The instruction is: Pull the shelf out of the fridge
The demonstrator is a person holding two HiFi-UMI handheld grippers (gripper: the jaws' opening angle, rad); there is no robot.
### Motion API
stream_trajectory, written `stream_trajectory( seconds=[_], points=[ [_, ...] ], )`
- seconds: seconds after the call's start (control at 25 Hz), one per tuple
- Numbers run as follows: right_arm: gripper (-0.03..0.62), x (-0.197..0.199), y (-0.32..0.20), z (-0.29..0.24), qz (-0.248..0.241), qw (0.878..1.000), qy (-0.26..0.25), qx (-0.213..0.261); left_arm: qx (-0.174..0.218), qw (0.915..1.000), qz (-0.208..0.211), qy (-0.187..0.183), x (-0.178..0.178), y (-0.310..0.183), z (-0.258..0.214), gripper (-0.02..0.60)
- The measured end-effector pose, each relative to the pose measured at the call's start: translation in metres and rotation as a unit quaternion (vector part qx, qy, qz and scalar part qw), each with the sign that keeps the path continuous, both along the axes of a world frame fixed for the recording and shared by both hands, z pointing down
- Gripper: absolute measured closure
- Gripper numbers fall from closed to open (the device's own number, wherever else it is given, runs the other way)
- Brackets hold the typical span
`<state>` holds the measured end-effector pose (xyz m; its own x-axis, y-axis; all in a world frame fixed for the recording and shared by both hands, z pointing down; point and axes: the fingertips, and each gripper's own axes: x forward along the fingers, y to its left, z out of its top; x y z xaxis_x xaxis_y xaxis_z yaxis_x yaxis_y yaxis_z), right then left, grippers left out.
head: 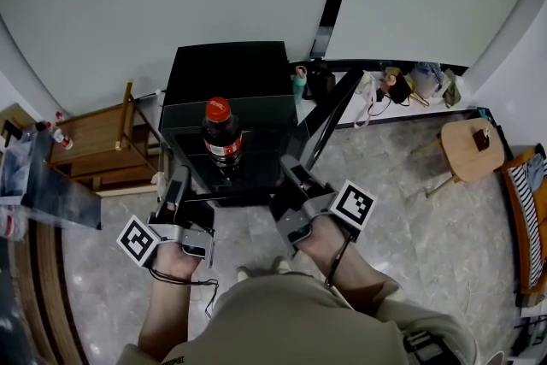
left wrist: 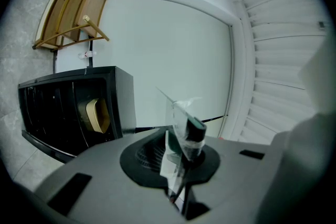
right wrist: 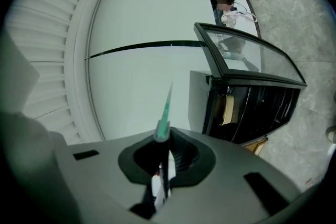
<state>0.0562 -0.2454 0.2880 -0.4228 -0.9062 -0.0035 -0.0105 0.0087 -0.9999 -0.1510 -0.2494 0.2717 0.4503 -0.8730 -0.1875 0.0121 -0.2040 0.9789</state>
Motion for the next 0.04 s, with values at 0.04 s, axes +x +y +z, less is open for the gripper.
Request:
stream_trajectory(
  seconds=[0.04],
  points=[
    [0.591,-0.0002,-0.0002,0.0002,0.000,1.000,-0.001,0.000,-0.001,1.0000,0.000,-0.001,-0.0002,-0.0005,0.0000,0.561]
  ],
)
